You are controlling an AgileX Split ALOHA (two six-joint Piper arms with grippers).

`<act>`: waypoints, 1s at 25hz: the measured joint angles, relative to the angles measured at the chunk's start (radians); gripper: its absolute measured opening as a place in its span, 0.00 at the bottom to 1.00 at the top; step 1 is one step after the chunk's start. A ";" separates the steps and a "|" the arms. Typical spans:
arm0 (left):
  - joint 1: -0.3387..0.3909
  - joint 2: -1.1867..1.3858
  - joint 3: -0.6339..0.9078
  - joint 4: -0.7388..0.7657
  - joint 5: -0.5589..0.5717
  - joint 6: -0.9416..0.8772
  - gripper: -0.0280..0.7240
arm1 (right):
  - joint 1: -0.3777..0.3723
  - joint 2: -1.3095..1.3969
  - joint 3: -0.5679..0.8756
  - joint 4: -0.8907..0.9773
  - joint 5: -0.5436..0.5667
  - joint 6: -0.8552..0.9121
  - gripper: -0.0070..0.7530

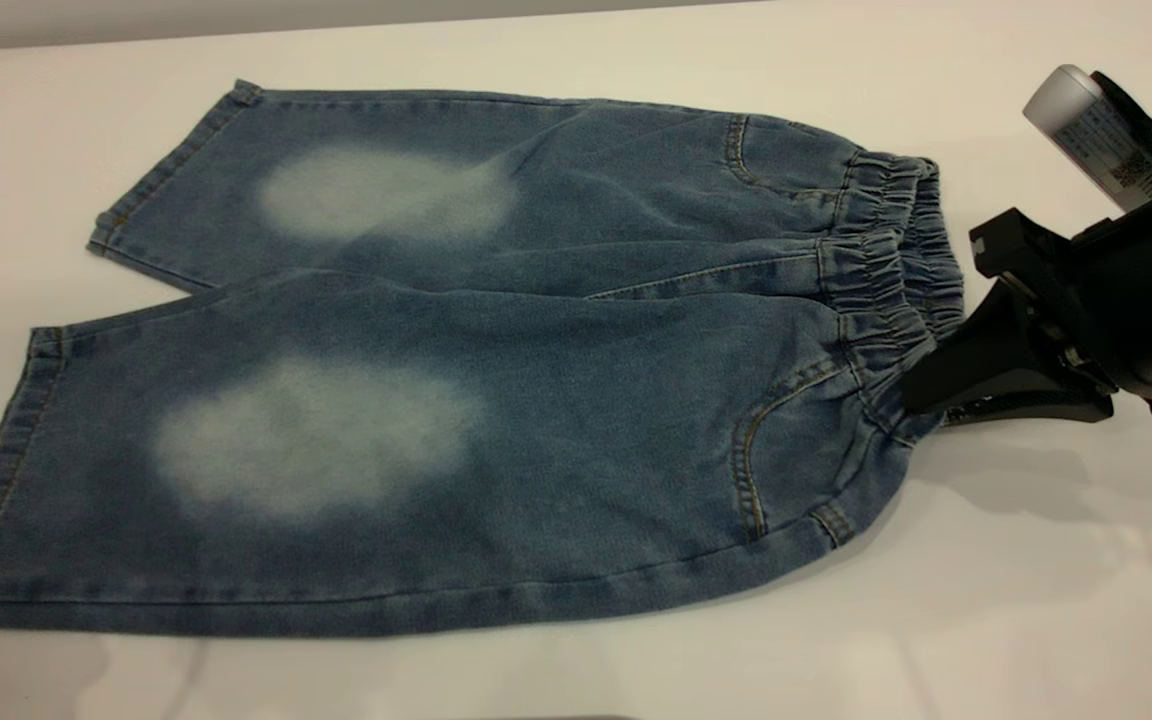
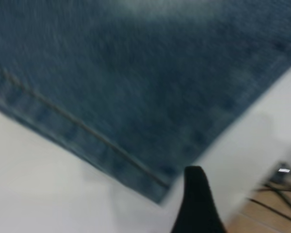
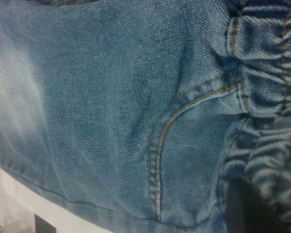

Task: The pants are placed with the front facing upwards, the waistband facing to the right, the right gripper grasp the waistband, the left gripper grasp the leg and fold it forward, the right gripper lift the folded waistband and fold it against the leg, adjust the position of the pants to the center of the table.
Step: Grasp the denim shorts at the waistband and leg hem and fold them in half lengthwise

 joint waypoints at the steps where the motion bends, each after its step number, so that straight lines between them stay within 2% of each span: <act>1: -0.004 0.014 0.009 0.000 -0.043 0.016 0.66 | 0.000 0.000 0.000 0.001 0.001 0.000 0.06; 4: -0.007 0.066 0.011 -0.001 -0.138 0.032 0.65 | 0.000 0.000 0.000 0.006 0.001 0.000 0.06; 13: -0.007 0.264 0.011 -0.002 -0.187 0.036 0.65 | 0.000 0.000 0.000 0.010 0.001 0.000 0.06; 18: -0.007 0.297 0.011 -0.002 -0.266 0.039 0.65 | 0.000 0.000 0.000 0.010 0.002 0.000 0.06; 25: -0.007 0.322 0.011 -0.002 -0.277 0.041 0.65 | 0.000 0.000 0.000 0.013 0.002 -0.018 0.07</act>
